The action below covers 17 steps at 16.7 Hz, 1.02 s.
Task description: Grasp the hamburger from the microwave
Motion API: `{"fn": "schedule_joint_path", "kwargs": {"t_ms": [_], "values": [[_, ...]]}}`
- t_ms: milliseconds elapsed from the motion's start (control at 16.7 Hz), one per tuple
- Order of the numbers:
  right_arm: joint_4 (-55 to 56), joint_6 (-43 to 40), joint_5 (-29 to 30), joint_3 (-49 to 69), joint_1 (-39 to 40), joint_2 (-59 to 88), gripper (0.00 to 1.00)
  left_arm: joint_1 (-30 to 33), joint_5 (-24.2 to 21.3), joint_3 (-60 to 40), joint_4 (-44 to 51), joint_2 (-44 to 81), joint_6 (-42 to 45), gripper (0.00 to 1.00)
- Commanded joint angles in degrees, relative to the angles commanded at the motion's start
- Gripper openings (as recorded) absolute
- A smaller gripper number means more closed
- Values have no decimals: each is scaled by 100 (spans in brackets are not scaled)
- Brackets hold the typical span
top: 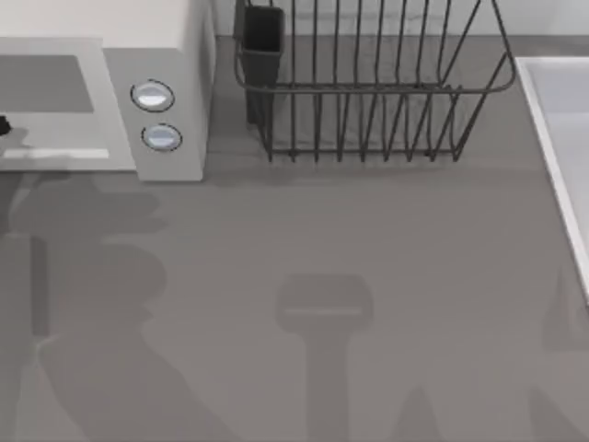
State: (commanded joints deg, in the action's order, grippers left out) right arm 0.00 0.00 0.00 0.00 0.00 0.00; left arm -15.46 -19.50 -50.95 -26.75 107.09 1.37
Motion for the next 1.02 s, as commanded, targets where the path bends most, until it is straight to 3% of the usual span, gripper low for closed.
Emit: {"fn": "schedule_joint_path", "kwargs": {"t_ms": [240, 660, 780, 1020], "values": [[0, 0, 0, 0, 0, 0, 100, 856, 852, -54, 84, -95, -258, 0], [0, 0, 0, 0, 0, 0, 100, 3908, 3890, -22, 429, -769, -1020, 0], [0, 0, 0, 0, 0, 0, 100, 4592, 4575, 17, 532, -1004, -1211, 0], [0, 0, 0, 0, 0, 0, 100, 5234, 5218, 93, 660, -1327, -1419, 0]]}}
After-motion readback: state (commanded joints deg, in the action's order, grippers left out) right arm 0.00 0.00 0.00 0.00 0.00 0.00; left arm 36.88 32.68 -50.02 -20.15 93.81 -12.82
